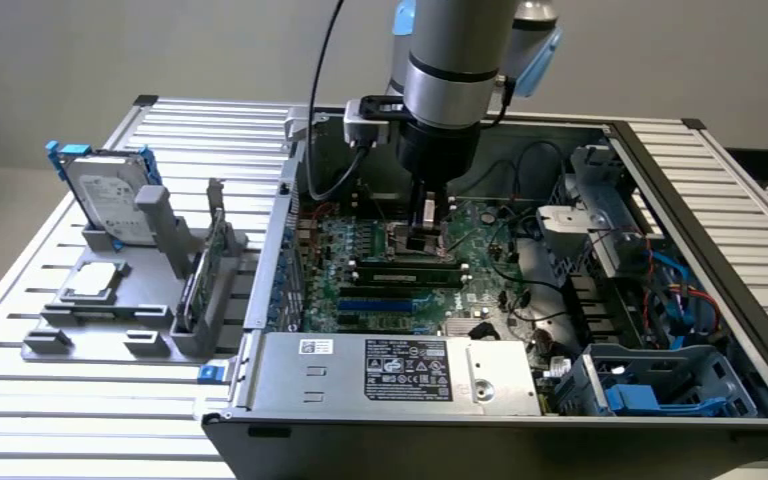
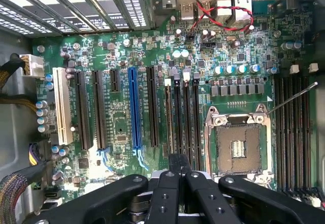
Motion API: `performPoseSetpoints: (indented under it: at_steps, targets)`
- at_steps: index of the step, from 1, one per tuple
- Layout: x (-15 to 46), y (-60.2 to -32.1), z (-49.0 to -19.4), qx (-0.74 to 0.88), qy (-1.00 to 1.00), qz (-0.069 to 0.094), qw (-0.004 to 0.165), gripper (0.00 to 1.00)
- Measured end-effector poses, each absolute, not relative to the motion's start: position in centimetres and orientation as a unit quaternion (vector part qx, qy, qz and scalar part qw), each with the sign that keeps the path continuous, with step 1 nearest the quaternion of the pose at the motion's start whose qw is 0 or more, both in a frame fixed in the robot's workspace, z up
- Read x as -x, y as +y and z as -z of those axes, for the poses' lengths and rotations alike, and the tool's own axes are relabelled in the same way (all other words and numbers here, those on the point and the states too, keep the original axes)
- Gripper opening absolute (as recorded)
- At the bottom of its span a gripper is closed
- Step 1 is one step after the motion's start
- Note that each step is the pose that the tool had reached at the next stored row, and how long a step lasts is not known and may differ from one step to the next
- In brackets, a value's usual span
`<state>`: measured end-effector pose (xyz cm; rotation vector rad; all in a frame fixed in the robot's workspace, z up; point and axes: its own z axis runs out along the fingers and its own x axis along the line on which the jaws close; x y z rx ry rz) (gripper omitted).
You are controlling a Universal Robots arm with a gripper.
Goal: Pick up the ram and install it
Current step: 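Press down the ram until it locks into place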
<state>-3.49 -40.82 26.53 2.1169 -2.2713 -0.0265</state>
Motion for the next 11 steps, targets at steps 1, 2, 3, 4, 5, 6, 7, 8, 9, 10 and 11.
performPoseSetpoints:
  at_steps: [1,2,3,4,5,6,7,8,9,10,11]
  targets:
    - [3.5,-40.82,-26.54,-0.682,-0.731,0.009,0.018,0.11]
    - [3.49,-40.82,-26.54,-0.682,-0.731,0.009,0.018,0.11]
    - [3.5,-40.82,-26.54,-0.682,-0.731,0.009,0.018,0.11]
    - [3.49,-40.82,-26.53,-0.682,-0.731,0.009,0.018,0.11]
    - [3.49,-40.82,-26.54,-0.682,-0.731,0.009,0.018,0.11]
    - [3.49,-40.82,-26.54,-0.682,-0.731,0.009,0.018,0.11]
    - [3.49,-40.82,-26.54,-0.682,-0.731,0.009,0.018,0.11]
    - [3.49,-40.82,-26.54,-0.682,-0.731,0.009,0.018,0.11]
    - [3.49,-40.82,-26.54,-0.682,-0.731,0.009,0.018,0.11]
    - [3.49,-40.82,-26.54,-0.682,-0.731,0.009,0.018,0.11]
    - [3.49,-40.82,-26.54,-0.682,-0.731,0.009,0.018,0.11]
